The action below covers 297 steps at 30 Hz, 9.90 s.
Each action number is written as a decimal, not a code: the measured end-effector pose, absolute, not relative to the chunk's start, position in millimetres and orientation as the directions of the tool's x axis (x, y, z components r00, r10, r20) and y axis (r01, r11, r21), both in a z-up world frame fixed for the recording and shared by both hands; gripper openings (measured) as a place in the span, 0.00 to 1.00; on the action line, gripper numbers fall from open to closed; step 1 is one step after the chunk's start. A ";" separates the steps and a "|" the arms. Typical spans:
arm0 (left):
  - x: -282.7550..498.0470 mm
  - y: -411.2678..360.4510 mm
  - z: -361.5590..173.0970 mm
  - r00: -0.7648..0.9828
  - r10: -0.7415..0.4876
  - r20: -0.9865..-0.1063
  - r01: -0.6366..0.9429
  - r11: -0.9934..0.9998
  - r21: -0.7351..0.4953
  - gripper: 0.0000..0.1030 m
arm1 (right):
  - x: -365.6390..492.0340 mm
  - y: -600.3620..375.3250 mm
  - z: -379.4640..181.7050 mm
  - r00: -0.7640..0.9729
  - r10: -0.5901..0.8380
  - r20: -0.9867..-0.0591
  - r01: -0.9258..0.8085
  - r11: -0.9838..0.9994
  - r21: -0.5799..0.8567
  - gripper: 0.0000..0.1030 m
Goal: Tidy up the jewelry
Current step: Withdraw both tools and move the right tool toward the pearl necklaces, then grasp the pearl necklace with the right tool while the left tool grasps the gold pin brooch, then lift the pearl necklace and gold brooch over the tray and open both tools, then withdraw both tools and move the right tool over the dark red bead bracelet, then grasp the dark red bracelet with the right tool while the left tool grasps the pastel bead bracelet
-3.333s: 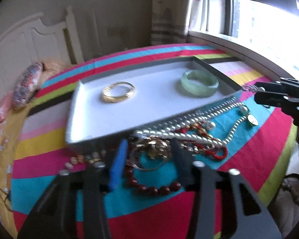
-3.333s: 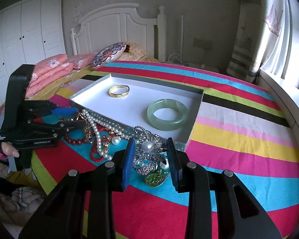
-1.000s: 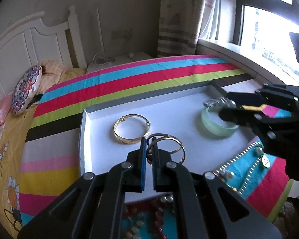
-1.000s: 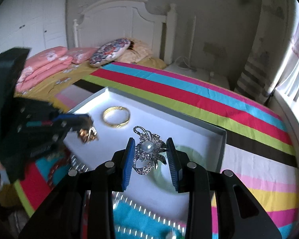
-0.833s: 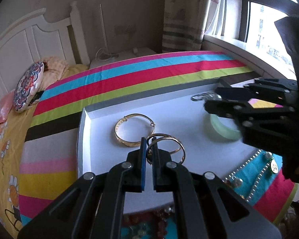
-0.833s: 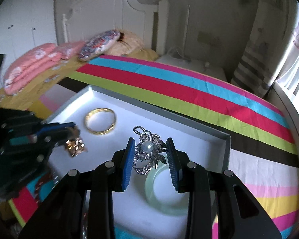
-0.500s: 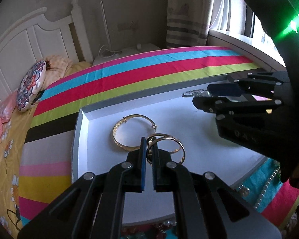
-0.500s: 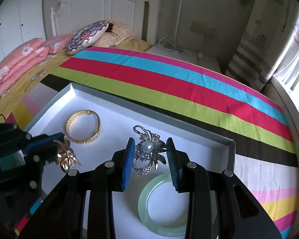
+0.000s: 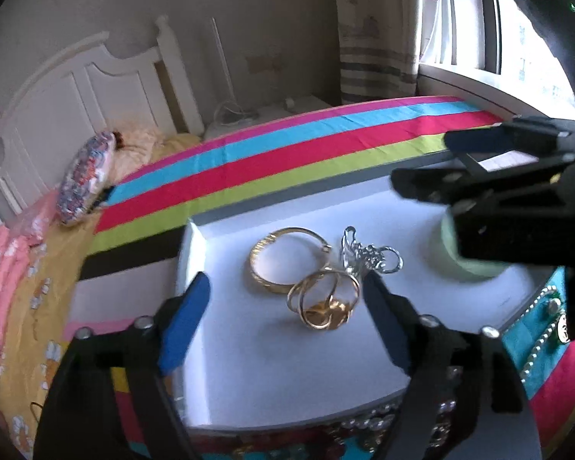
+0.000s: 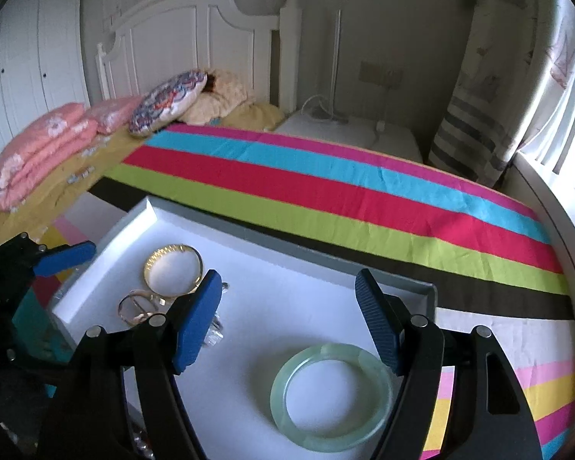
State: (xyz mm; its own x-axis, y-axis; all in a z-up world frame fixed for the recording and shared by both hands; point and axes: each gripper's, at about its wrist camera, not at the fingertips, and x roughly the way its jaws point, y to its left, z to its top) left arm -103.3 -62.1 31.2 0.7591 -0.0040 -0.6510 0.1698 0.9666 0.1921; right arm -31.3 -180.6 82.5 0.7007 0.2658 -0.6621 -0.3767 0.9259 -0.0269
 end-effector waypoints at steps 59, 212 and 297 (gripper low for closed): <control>-237.0 14.0 26.9 0.779 -0.069 -0.623 0.145 0.987 0.072 0.97 | -143.8 -143.4 37.7 0.422 0.440 -0.793 -0.761 0.647 -0.046 0.20; -173.1 -27.6 49.3 0.795 -0.042 -0.605 0.136 0.985 0.109 0.97 | -75.8 -229.1 101.9 0.657 0.478 -0.583 -0.484 0.860 0.160 0.75; -190.7 46.1 -0.1 0.675 -0.003 -0.738 0.013 1.000 0.007 0.38 | -201.2 -155.5 62.3 0.586 0.496 -0.640 -0.685 0.726 -0.065 0.13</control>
State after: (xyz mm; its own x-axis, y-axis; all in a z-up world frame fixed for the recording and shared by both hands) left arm -190.7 46.1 -0.1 0.6751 -0.0031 -0.7377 0.0126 0.9999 0.0073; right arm -201.2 -155.5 62.3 0.5864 0.4959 -0.6405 -0.6849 0.7257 -0.0653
